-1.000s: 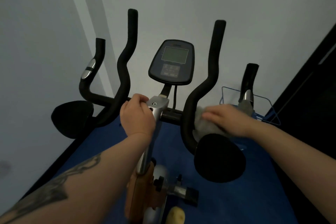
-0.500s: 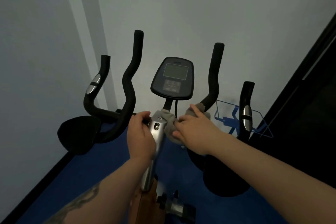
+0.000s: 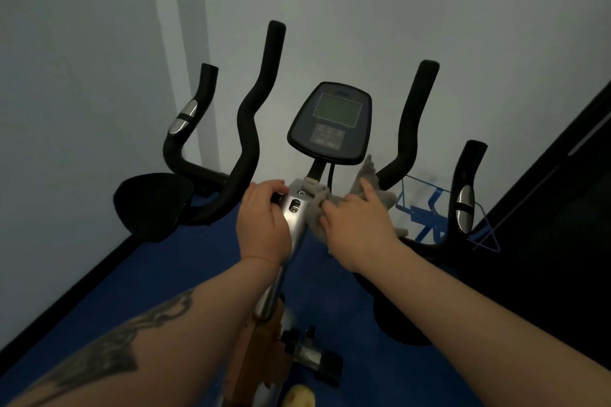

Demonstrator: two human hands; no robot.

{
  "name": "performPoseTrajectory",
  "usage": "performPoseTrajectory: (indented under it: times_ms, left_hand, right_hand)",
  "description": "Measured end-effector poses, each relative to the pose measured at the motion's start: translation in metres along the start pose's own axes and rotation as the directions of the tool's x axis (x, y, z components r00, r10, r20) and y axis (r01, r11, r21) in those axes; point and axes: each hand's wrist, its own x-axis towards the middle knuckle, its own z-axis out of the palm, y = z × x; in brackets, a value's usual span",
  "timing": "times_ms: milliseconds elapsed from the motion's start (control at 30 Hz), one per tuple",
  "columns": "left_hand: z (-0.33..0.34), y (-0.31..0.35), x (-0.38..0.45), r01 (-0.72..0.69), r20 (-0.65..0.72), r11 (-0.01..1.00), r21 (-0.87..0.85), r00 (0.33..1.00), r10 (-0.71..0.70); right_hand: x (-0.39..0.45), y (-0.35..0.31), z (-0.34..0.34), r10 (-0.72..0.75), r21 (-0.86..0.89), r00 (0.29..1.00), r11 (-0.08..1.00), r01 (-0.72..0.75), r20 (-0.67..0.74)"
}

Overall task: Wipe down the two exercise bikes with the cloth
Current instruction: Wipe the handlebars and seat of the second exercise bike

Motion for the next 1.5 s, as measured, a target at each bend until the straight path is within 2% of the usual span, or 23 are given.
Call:
performPoseTrajectory:
  times_ms: [200,267,367,400,500,633,733,867,1067,1167,1233,1267,1333,1400,1433,1500]
  left_hand:
    - [0.0,-0.001,0.0,-0.026,-0.001,0.999,0.031,1.0,0.026]
    - [0.0,0.001,-0.001,-0.01,0.002,1.0,0.028,1.0,0.01]
    - [-0.001,0.003,-0.001,-0.023,-0.006,0.999,0.028,1.0,0.023]
    - [-0.001,0.002,-0.001,-0.033,-0.01,0.999,0.031,0.999,0.034]
    - [0.0,0.0,0.0,-0.033,-0.005,0.998,0.045,0.999,0.034]
    - [-0.002,0.003,-0.001,-0.043,-0.003,0.997,0.057,0.999,0.043]
    - [-0.002,0.004,-0.001,-0.023,0.001,0.998,0.055,1.0,0.023]
    - [-0.003,0.005,-0.001,-0.018,-0.005,0.999,0.037,1.0,0.018]
    - [-0.001,0.001,-0.001,-0.071,-0.004,0.994,0.08,0.997,0.072]
    - [-0.002,0.004,-0.001,-0.041,0.009,0.995,0.086,0.999,0.041]
    - [-0.002,0.004,0.0,-0.021,0.017,0.994,0.105,1.0,0.02]
    - [-0.003,0.005,0.001,-0.015,0.025,0.992,0.123,1.0,0.012]
    - [-0.007,0.008,0.006,-0.032,0.085,0.982,0.186,0.996,0.016]
    - [-0.013,0.011,0.015,-0.11,0.189,0.959,0.263,0.98,0.061]
    - [-0.017,0.01,0.019,-0.167,0.238,0.941,0.296,0.966,0.097]
    - [-0.025,0.003,0.021,-0.221,0.289,0.922,0.318,0.949,0.128]
  right_hand:
    - [0.025,-0.001,-0.019,0.084,-0.005,0.988,0.996,-0.084,0.133]
    - [0.019,-0.007,-0.016,0.123,-0.004,0.989,0.992,-0.123,0.077]
    - [-0.002,-0.016,0.001,0.094,0.022,0.99,0.996,-0.092,-0.101]
    - [-0.005,-0.016,0.003,0.073,0.025,0.993,0.997,-0.071,-0.098]
    - [0.008,-0.002,-0.002,-0.053,-0.033,0.998,0.998,0.055,0.046]
    - [0.023,0.023,-0.009,-0.189,-0.017,0.982,0.982,0.189,-0.001]
    - [0.017,0.019,-0.002,-0.136,0.04,0.991,0.99,0.136,-0.002]
    - [0.002,0.017,0.009,-0.117,0.095,0.985,0.987,0.129,-0.128]
    - [0.037,0.026,-0.016,-0.071,0.168,0.996,0.984,0.061,0.051]
    - [0.023,0.021,-0.006,-0.069,0.169,0.994,0.982,0.083,-0.089]
    - [0.01,0.02,0.006,-0.079,0.239,0.983,0.964,0.118,-0.166]
    - [0.005,0.021,0.008,-0.047,0.346,0.981,0.932,0.111,-0.189]
    - [0.002,0.02,0.005,0.087,0.628,0.978,0.776,0.053,-0.191]
    - [0.007,0.006,-0.005,0.253,0.795,0.949,0.607,-0.004,-0.188]
    - [0.012,-0.005,-0.009,0.285,0.797,0.942,0.603,-0.033,-0.177]
    - [0.025,-0.027,-0.012,0.263,0.715,0.952,0.695,-0.072,-0.16]
